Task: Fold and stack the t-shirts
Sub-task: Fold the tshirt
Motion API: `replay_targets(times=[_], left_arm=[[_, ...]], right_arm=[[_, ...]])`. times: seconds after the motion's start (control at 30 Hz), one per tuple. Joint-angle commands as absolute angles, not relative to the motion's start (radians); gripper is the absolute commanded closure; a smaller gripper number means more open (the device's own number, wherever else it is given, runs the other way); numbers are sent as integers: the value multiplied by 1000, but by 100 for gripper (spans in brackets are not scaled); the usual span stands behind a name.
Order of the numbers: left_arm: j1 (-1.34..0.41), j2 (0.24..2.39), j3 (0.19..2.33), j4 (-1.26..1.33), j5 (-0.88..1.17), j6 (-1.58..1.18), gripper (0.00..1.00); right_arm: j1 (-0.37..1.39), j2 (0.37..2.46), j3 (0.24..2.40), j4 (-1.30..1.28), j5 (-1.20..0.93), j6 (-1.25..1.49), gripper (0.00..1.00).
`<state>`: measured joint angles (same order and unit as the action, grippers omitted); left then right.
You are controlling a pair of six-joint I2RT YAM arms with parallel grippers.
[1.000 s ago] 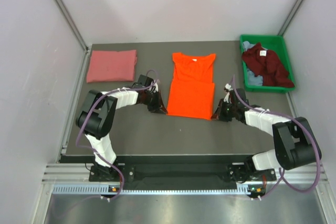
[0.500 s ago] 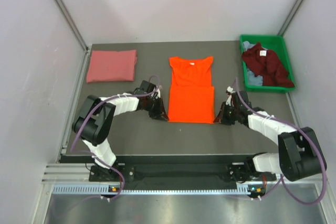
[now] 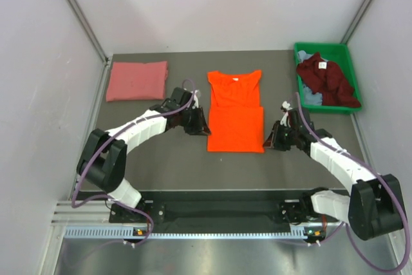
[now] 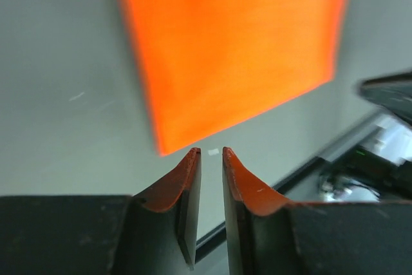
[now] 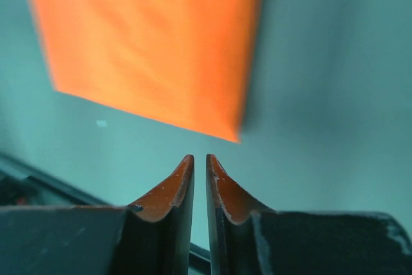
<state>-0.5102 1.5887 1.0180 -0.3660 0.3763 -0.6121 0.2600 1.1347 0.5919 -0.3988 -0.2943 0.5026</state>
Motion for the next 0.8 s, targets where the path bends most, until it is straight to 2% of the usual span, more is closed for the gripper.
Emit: replay_targets(times=[0.0,0.17,0.4,0.47,0.57,0.6,0.77], left_arm=[[-551,1626,1045,-227,533,-658,76],[-574,1704,979,-114,523,-684,77],[-574,1733,927,-236,324,-649,78],[-572,1718,922,-264,313,-649,78],[-574,1662,933,-285,348,-661,77],[-574,1645,936,-296,351,-666,74],[-565,1598,956,-362,331,-652,69]], right_arm=[[270,1198,673,-281,-455,512,87],[272,1340,693,-235,-480,488,87],[270,1402,604,-236,-315,479,83],[270,1385,607,-264,-299,477,81],[270,1306,632,-336,-270,480,72],[271,1284,638,-356,-262,483,68],[270,1221,620,-411,-232,534,65]])
